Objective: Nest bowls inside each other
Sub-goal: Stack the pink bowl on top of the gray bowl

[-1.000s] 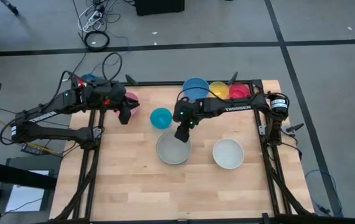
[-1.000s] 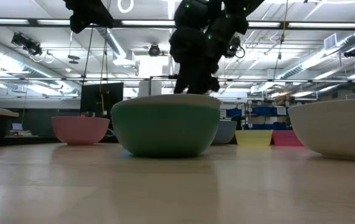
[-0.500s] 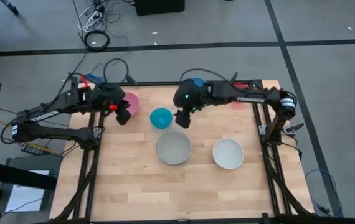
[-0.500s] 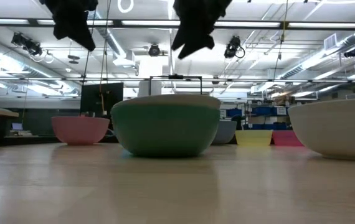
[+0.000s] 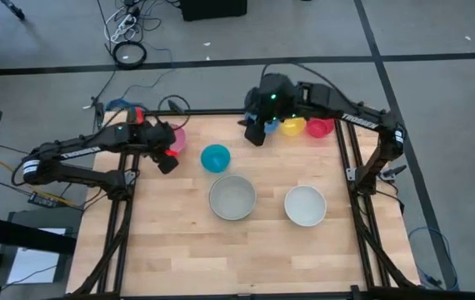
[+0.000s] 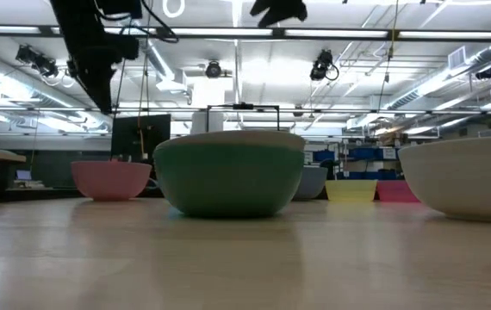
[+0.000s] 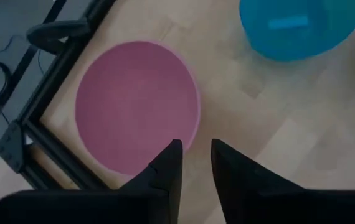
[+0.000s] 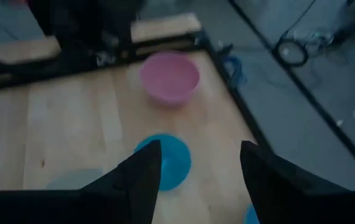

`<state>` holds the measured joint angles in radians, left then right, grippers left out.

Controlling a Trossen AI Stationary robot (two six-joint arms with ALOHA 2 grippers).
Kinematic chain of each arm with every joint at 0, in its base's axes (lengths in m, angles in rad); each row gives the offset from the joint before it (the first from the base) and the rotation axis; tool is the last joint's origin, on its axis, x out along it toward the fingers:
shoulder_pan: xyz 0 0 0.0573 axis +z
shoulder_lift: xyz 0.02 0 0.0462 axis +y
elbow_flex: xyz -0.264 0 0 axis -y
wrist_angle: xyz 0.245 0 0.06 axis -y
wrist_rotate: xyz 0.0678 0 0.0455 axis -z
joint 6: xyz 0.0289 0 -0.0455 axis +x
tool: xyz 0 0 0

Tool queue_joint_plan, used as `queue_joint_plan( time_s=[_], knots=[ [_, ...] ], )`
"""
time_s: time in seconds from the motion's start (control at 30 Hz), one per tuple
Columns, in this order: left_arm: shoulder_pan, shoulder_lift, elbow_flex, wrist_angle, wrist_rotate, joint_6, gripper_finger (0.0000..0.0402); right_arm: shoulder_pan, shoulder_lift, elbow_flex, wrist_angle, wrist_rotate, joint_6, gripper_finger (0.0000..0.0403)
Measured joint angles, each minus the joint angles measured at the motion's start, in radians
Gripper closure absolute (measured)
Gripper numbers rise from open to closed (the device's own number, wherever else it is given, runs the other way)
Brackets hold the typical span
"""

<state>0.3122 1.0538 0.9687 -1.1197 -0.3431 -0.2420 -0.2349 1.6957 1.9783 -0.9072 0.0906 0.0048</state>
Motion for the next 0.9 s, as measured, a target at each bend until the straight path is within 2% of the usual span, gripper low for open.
queue_joint_plan(
  time_s=[0.33,0.7,0.9],
  knots=[
    [0.019,0.084,-0.104,0.069,-0.005,0.038,0.0254,-0.012,-0.034,0.199,-0.048,0.043,-0.067,0.0196],
    [0.084,0.099,-0.170,0.166,0.049,0.090,0.0251,-0.012,-0.056,0.328,-0.087,0.082,-0.087,0.0197],
    [0.121,0.120,-0.170,0.186,0.138,0.139,0.0251,-0.014,-0.055,0.352,-0.085,0.102,-0.096,0.0197]
  ],
)
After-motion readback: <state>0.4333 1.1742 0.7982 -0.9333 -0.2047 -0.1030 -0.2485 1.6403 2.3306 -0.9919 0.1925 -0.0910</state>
